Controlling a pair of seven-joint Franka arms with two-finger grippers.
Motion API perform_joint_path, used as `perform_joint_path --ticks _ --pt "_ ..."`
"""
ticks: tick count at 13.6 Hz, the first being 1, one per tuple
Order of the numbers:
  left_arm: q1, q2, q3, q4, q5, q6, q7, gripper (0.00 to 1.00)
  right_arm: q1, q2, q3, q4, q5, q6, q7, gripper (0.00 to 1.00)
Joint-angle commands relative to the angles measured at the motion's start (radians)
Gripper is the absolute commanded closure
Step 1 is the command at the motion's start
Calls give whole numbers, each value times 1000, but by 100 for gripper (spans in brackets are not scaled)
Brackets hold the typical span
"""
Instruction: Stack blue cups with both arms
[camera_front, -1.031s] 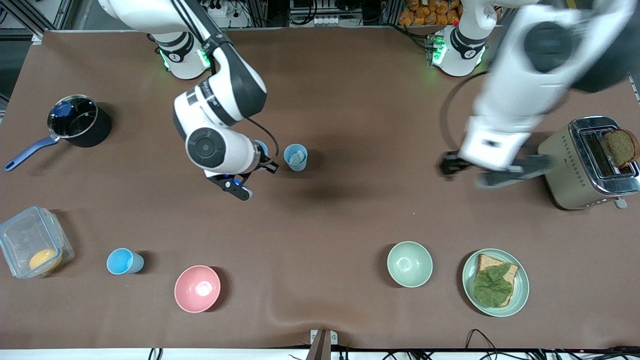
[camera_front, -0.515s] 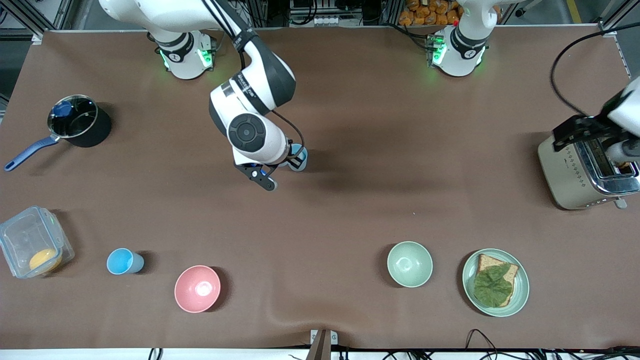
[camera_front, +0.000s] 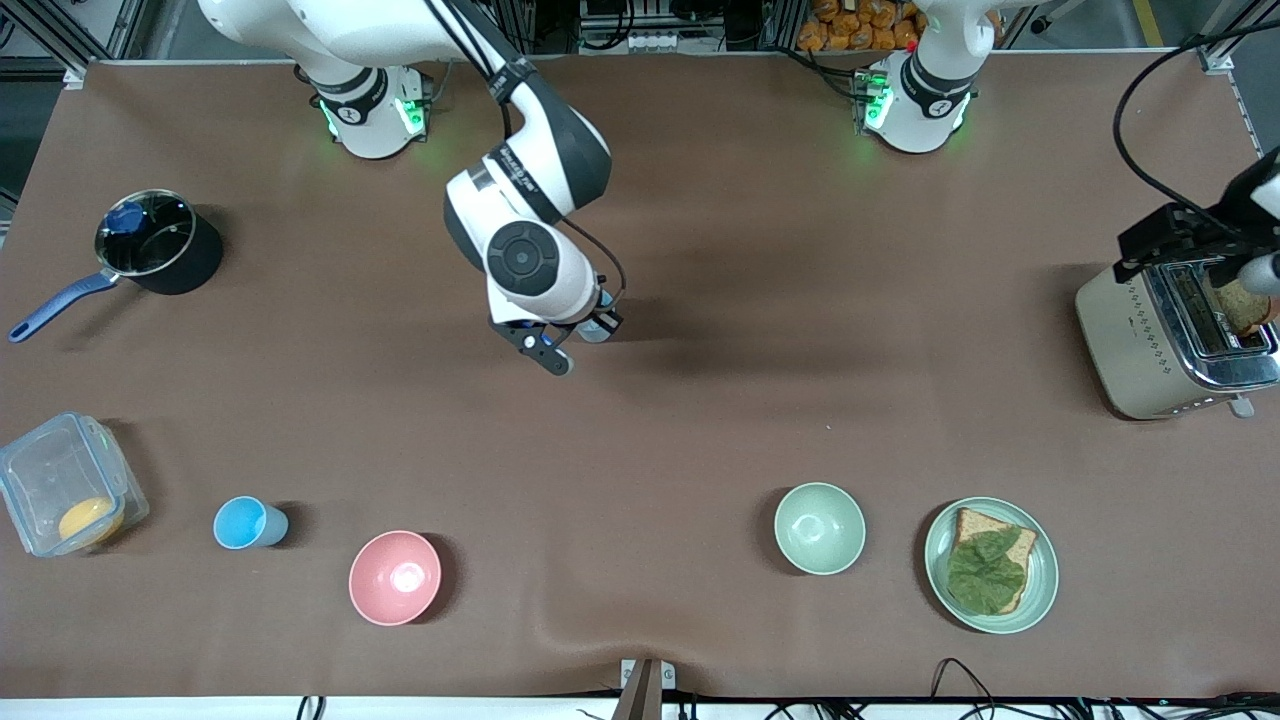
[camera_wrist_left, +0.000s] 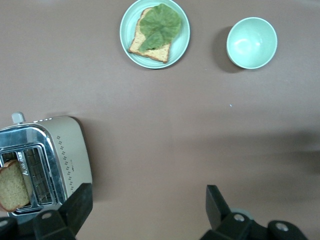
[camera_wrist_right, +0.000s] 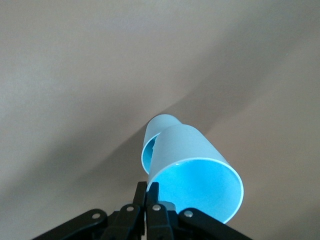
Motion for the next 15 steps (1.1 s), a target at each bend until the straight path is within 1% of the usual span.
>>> perform_joint_path --ticks 1,2,3,6,7,8,9,11,12,13,15 --pt "-70 -39 63 -27 -15 -15 -6 0 23 8 -11 -3 19 23 35 100" --pt "-131 -48 120 -24 -17 -13 -27 0 24 9 -11 -3 18 23 35 100" --pt "-174 -42 155 -18 -17 -13 -41 0 24 9 -11 -4 18 23 35 100" --pt "-170 -33 157 -15 -17 -12 -43 0 32 17 -11 -4 10 23 37 100" --pt "-168 -24 157 -13 -17 -9 -43 0 35 18 -11 -3 9 22 39 94" --pt "-168 -22 157 -18 -17 -9 -43 0 24 17 -11 -1 13 17 42 43" --pt "-170 -25 157 -21 -17 -13 -43 0 24 14 -15 2 7 16 57 0" --pt "-173 -32 154 -27 -14 -37 -31 0 15 5 -21 7 -4 11 55 0" --pt "-179 -32 151 -27 -15 -44 -38 0 -6 -4 -28 7 -22 8 39 0" --pt "-182 -32 139 -27 -14 -45 -46 0 -43 -26 -31 7 -30 -24 1 0" --pt "-179 -30 116 -32 -11 -50 -47 0 -144 -66 -33 10 -30 -146 -194 0"
